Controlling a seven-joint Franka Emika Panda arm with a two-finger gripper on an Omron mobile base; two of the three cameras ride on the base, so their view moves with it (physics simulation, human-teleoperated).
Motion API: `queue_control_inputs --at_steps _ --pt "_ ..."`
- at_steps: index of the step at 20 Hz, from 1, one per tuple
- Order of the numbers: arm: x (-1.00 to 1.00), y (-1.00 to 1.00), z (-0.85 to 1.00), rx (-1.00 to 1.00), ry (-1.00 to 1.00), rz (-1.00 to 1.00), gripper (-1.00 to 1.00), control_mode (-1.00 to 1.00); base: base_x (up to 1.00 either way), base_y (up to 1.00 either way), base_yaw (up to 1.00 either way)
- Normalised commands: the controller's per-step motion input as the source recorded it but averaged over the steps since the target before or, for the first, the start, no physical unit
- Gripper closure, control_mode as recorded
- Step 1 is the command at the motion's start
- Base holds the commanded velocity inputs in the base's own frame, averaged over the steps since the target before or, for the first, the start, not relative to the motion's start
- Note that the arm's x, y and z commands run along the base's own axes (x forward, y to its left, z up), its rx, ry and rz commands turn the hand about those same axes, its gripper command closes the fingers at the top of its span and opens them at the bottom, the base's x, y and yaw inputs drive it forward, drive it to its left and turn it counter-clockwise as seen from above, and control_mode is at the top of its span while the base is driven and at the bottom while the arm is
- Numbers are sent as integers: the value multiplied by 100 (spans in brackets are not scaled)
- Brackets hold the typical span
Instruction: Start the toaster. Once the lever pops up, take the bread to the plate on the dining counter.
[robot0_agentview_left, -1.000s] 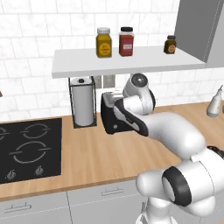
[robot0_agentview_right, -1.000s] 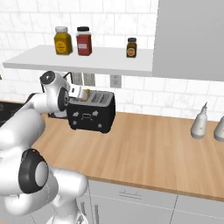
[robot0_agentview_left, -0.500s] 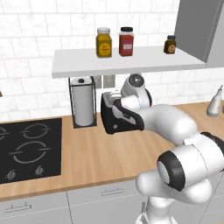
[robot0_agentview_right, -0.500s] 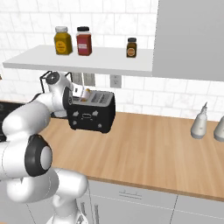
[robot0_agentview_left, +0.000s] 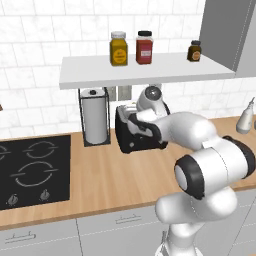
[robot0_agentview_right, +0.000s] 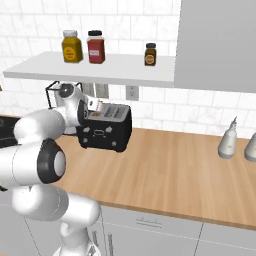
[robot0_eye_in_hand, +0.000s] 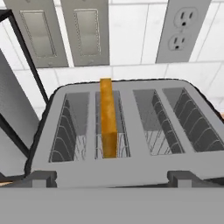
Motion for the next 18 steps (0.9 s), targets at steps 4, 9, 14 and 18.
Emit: queue_control_inputs --at_steps 4,9,14,18 --pt "39 1 -6 -3 0 0 -100 -100 0 0 0" --pt "31 0 -16 -6 0 0 -100 -100 0 0 0" --pt "25 0 -23 -8 0 0 -100 -100 0 0 0" --pt "18 0 -12 -3 0 0 -100 -100 0 0 0"
